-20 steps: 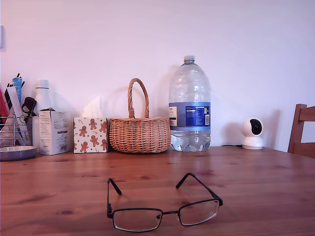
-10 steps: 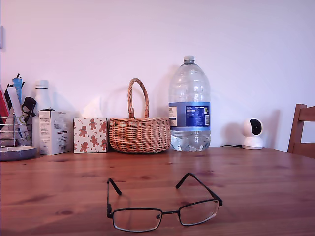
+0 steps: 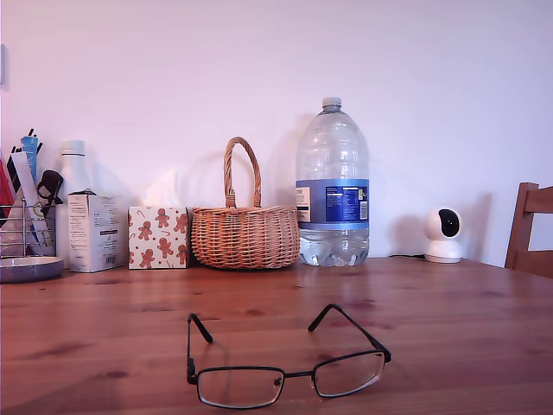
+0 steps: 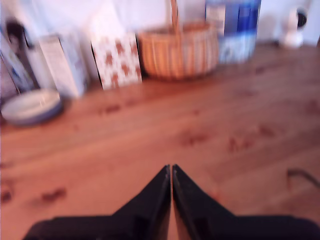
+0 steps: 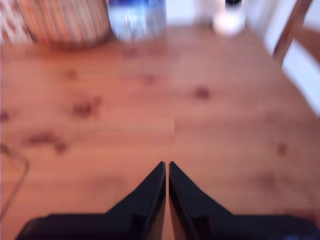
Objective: Pick up the glasses and open them, then place them back on the table
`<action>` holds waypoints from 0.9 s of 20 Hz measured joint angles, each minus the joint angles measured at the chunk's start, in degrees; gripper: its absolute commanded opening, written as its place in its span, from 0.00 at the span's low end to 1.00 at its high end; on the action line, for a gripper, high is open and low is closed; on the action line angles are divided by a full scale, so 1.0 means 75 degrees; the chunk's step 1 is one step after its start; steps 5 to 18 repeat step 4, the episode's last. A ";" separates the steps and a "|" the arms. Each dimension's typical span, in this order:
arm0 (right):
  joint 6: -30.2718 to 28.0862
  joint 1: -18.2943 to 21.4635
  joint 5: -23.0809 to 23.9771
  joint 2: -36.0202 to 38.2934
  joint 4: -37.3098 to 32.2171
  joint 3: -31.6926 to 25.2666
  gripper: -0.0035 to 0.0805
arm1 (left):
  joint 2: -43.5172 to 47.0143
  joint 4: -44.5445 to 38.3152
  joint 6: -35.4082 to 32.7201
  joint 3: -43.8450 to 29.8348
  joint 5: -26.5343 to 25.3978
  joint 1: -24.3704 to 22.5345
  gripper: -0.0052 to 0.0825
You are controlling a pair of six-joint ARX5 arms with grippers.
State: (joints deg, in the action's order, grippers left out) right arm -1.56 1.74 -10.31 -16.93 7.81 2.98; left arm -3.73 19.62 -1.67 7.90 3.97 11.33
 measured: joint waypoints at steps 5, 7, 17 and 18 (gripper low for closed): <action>0.0000 0.0000 0.0000 -0.0006 0.0484 0.0000 0.03 | 0.0000 0.0702 0.0000 0.0000 -0.0003 0.0000 0.04; 0.0000 0.0000 0.0000 -0.0006 0.0484 0.0000 0.03 | 0.0000 0.0702 0.0000 0.0000 -0.0003 0.0000 0.04; 0.0000 0.0000 0.0000 -0.0006 0.0484 0.0000 0.03 | 0.0000 0.0702 0.0000 0.0000 -0.0003 0.0000 0.04; 0.0000 0.0000 0.0000 -0.0006 0.0484 0.0000 0.03 | 0.0000 0.0702 0.0000 0.0000 -0.0003 0.0000 0.04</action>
